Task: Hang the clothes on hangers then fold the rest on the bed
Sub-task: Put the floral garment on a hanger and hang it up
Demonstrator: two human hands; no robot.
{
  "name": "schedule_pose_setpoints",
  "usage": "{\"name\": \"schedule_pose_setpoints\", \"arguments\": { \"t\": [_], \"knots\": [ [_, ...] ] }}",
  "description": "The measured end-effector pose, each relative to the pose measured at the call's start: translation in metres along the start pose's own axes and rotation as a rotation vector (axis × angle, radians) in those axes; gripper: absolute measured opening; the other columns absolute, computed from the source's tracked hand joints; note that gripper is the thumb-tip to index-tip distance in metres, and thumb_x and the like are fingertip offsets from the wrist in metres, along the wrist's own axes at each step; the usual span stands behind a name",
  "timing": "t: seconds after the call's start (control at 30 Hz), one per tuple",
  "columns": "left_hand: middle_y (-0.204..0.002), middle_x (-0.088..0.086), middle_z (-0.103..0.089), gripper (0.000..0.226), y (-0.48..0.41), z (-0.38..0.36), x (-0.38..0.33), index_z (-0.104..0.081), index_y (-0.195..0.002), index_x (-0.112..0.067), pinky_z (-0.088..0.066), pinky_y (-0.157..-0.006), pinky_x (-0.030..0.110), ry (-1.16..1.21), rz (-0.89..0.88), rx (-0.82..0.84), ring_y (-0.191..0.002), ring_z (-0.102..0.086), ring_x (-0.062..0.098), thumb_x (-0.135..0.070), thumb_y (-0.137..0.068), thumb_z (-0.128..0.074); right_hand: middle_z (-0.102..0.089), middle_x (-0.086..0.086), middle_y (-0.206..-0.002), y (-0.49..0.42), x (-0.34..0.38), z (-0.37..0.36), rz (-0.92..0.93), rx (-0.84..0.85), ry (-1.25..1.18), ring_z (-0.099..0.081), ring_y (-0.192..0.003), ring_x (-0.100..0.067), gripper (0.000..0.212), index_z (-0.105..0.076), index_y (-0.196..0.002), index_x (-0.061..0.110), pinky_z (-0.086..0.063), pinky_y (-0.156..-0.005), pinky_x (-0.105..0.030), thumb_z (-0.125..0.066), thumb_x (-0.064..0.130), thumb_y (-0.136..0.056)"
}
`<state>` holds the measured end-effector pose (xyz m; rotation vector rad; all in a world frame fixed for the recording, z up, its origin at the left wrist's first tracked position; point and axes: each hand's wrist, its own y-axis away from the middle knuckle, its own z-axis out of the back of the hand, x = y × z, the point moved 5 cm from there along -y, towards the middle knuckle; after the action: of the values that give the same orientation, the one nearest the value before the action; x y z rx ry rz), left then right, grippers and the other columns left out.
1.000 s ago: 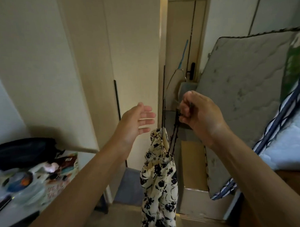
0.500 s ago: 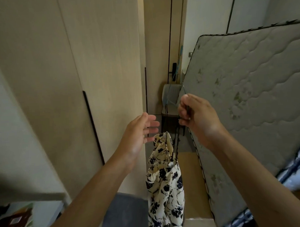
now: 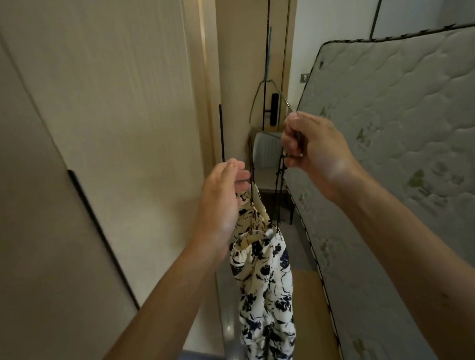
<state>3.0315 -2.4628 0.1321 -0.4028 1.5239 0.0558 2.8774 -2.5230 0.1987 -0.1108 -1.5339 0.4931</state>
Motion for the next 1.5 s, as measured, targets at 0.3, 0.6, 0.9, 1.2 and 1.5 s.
{"name": "schedule_pose_setpoints", "arguments": {
  "t": [0.3, 0.6, 0.9, 1.2, 1.5],
  "knots": [
    [-0.115, -0.008, -0.063, 0.029, -0.192, -0.026, 0.046, -0.059, -0.117, -0.024, -0.048, -0.091, 0.028, 0.107, -0.029, -0.152, -0.11, -0.059, 0.008, -0.038, -0.107, -0.036, -0.041, 0.005, -0.061, -0.179, -0.09, 0.003, 0.005, 0.052, 0.025, -0.036, -0.056, -0.011, 0.032, -0.044, -0.075, 0.02, -0.033, -0.057, -0.029, -0.038, 0.023, -0.106],
    [-0.113, -0.012, -0.061, 0.019, -0.308, -0.059, 0.091, -0.056, -0.119, -0.025, -0.042, -0.067, 0.0, 0.25, -0.048, -0.389, -0.092, -0.058, -0.013, -0.029, -0.106, -0.043, -0.04, 0.006, -0.062, -0.331, -0.145, 0.0, 0.004, 0.105, 0.007, -0.035, -0.056, -0.01, 0.031, -0.045, -0.077, 0.019, -0.031, -0.056, -0.028, -0.037, 0.022, -0.107],
    [-0.091, -0.019, -0.063, 0.017, -0.417, -0.063, 0.141, -0.06, -0.106, -0.027, -0.039, -0.066, 0.002, 0.241, -0.005, -0.759, -0.087, -0.058, -0.007, -0.026, -0.105, -0.043, -0.032, 0.005, -0.062, -0.48, -0.202, -0.044, 0.049, 0.392, -0.209, -0.027, -0.056, -0.01, 0.029, -0.042, -0.076, 0.021, -0.022, -0.052, -0.029, -0.037, 0.024, -0.104],
    [-0.104, -0.009, -0.063, 0.019, -0.475, 0.0, 0.128, -0.061, -0.108, -0.021, -0.042, -0.08, 0.018, 0.209, -0.083, -1.022, -0.093, -0.059, -0.003, -0.024, -0.105, -0.043, -0.033, 0.007, -0.062, -0.567, -0.22, -0.114, 0.082, 0.584, -0.312, -0.026, -0.055, -0.009, 0.027, -0.041, -0.071, 0.024, -0.023, -0.049, -0.024, -0.04, 0.027, -0.098],
    [-0.1, -0.005, -0.063, 0.02, -0.532, 0.058, 0.112, -0.063, -0.101, -0.017, -0.042, -0.069, 0.006, 0.061, -0.208, -1.18, -0.084, -0.059, -0.003, -0.026, -0.104, -0.045, -0.031, 0.009, -0.056, -0.634, -0.244, -0.202, 0.037, 0.662, -0.405, -0.023, -0.049, -0.007, 0.036, -0.041, -0.069, 0.023, -0.017, -0.045, -0.024, -0.036, 0.019, -0.104]
  ]
}}
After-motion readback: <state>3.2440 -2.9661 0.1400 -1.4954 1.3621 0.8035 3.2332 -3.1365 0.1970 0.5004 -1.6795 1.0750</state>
